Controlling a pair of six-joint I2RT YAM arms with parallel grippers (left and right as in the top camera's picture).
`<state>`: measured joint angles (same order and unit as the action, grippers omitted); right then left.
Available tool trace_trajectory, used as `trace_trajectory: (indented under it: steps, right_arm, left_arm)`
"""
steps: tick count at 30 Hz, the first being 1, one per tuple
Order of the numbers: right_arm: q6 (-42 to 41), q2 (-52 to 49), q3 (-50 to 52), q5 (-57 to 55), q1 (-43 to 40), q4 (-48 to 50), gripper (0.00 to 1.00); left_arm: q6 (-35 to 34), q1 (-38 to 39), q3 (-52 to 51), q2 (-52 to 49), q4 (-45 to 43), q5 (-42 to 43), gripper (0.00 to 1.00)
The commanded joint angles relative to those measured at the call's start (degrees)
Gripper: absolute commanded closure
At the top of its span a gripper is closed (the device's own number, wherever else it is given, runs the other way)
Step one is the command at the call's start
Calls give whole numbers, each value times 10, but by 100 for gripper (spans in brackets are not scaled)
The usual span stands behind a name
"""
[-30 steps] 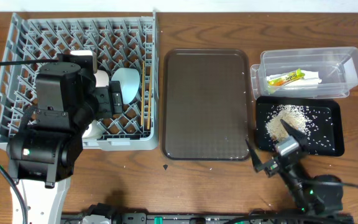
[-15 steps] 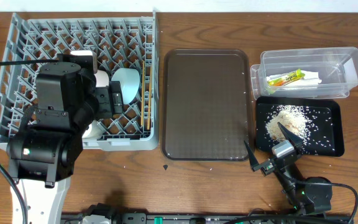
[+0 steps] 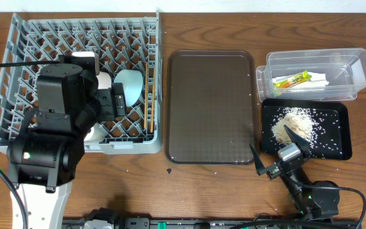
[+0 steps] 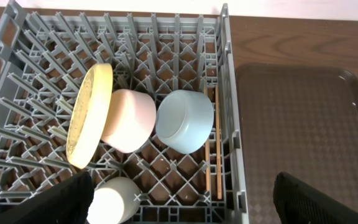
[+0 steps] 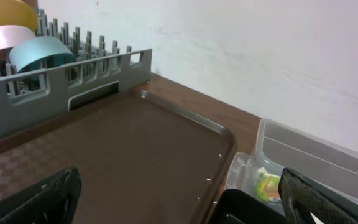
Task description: Sort waste into correct bins and load items into the dishwasher
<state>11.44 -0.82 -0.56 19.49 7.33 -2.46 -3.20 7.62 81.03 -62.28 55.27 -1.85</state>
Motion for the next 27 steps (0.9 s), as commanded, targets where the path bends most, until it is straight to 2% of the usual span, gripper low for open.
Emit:
trace_trajectory:
  steps: [1, 4, 12, 15, 18, 24, 27]
  right_arm:
    - [-7, 5, 2, -1, -5, -1, 1]
    - [-7, 5, 2, -2, -5, -1, 1]
    - [-7, 5, 2, -2, -5, -1, 1]
    - [-7, 5, 2, -2, -5, -1, 1]
    - [-7, 5, 2, -2, -5, -1, 1]
    - [-7, 5, 2, -2, -5, -1, 1]
    - [-7, 5, 2, -2, -5, -1, 1]
  left_arm:
    - [9, 1, -22, 55, -13, -54, 7]
    - [-16, -3, -79, 117, -60, -81, 7]
    - [-86, -48, -402, 326, -352, -80, 7]
    - [-94, -58, -494, 393, -428, -78, 7]
    - [-96, -61, -572, 465, -467, -77, 7]
    - [-95, -62, -675, 602, -473, -78, 7]
    - [-96, -68, -699, 622, -478, -78, 7]
